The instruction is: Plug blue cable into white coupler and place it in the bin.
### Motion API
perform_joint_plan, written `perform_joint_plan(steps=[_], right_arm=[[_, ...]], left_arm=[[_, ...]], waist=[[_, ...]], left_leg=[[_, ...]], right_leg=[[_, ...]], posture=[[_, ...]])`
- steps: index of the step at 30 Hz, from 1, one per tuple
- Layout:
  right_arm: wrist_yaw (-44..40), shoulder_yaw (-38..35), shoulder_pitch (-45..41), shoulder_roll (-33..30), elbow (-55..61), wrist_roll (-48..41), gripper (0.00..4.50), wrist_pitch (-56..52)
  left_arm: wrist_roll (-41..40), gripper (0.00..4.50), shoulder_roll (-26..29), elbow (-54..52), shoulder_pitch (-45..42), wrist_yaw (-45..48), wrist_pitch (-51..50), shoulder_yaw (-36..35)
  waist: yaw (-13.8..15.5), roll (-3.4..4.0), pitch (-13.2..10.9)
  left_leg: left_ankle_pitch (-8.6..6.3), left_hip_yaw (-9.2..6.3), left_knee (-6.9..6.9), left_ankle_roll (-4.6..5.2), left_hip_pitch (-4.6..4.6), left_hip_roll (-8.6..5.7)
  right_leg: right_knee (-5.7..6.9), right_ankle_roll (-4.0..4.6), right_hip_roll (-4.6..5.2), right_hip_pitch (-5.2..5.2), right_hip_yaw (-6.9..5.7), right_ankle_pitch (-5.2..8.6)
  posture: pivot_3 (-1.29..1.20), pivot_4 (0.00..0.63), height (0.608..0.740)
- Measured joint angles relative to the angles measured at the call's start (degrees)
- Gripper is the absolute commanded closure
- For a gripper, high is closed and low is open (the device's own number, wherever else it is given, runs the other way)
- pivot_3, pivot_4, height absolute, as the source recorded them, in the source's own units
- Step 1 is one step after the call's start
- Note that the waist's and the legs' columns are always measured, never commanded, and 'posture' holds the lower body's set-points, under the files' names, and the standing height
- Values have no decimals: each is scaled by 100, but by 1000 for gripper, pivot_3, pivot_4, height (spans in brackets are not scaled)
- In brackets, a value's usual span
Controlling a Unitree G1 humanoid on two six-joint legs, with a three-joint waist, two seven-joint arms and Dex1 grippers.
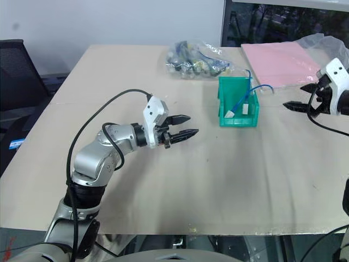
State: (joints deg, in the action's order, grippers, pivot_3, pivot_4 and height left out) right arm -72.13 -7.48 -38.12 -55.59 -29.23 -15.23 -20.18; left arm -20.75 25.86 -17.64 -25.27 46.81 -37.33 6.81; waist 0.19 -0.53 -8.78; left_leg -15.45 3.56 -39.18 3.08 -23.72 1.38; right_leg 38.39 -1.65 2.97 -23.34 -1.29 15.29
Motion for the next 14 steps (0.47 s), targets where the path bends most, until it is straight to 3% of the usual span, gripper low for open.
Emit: perform_joint_plan(steps=[7, 11, 14], right_arm=[[883, -1324, 2701, 1169, 2588, -1022, 27, -174], [1078, -1598, 4038, 1537, 3477, -1231, 27, -35], [1114, -1585, 4451, 1750, 3519, -1213, 27, 239]], left_arm=[[84, 1594, 249, -469, 1376, -451, 302, -465], [260, 1594, 529, -651, 2441, -437, 872, -606], [327, 1594, 529, -657, 2785, -474, 1138, -617]], waist=[[57, 3, 0], [69, 0, 2], [60, 1, 2]], left_leg=[[-1, 0, 0, 1, 3, -1], [-15, -4, 0, 24, 17, -3], [-16, -2, -3, 27, 24, -3]], right_leg=[[7, 0, 10, 2, 0, 0], [4, 2, 18, 18, -6, 1], [3, 5, 21, 22, 1, 0]], posture=[[0, 150, 740], [0, 150, 740], [0, 150, 740]])
